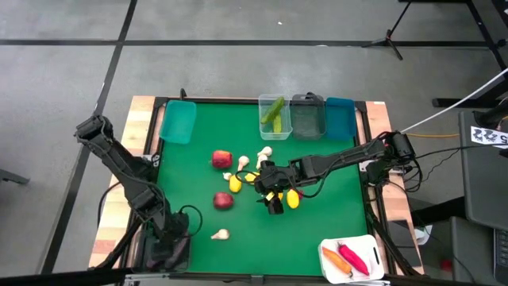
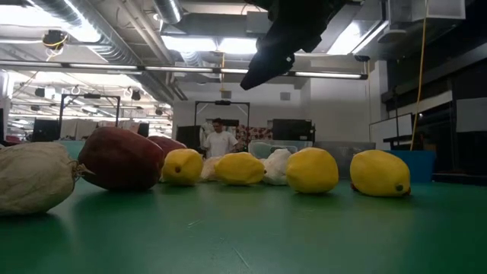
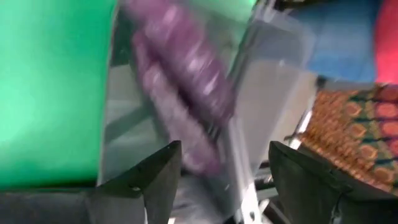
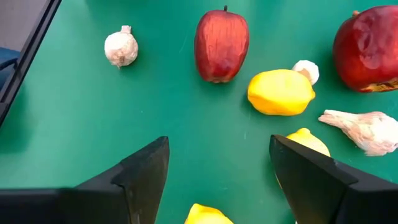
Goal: Sort produce into baskets
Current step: Put the red apple into the green bin
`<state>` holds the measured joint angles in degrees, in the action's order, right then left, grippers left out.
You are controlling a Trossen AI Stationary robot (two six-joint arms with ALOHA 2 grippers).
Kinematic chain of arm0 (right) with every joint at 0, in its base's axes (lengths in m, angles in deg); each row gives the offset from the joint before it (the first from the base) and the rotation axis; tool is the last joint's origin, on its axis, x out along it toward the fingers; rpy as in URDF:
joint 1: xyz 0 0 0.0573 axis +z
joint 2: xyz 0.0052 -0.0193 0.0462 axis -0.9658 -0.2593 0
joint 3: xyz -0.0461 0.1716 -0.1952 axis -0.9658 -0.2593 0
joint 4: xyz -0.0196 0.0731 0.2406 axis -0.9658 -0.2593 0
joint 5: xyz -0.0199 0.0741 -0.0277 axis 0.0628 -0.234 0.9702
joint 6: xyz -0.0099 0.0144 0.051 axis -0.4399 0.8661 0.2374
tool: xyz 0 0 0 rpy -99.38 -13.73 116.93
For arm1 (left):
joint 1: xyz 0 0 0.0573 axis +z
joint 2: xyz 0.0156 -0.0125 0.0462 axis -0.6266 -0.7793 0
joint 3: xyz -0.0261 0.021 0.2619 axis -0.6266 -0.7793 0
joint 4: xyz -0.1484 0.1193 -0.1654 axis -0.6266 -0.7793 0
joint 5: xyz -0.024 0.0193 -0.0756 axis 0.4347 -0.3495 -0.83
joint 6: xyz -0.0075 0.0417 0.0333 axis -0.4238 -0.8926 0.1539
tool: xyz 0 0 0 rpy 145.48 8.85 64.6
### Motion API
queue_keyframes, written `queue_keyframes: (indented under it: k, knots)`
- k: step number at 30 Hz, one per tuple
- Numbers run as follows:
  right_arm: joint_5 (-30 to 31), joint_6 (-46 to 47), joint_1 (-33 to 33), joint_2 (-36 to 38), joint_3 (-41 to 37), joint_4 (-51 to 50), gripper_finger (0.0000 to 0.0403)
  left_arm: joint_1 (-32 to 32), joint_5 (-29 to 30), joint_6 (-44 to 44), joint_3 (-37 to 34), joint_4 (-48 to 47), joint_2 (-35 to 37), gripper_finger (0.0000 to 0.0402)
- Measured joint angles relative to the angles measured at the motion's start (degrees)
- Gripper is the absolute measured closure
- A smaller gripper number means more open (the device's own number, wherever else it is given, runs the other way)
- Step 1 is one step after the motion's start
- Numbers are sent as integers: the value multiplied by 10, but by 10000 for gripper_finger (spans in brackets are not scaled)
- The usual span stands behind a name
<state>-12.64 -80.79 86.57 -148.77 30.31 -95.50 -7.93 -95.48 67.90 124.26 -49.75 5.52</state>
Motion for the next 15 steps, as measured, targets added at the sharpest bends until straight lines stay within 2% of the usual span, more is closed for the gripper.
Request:
queue_keyframes:
  k: [4, 7, 10, 15]
  knots:
    - [0, 0, 0, 0, 0, 0, 125, -19, 17, 15, 0, -46, 22, 167]
    - [0, 0, 0, 0, 0, 0, 125, -23, 91, 24, 0, -65, 56, 167]
    - [0, 0, 0, 0, 0, 0, 125, -11, 218, 14, 0, -72, 102, 167]
    - [12, -17, 0, 1, 6, -7, 125, 38, 535, -84, 1, -93, 172, 167]
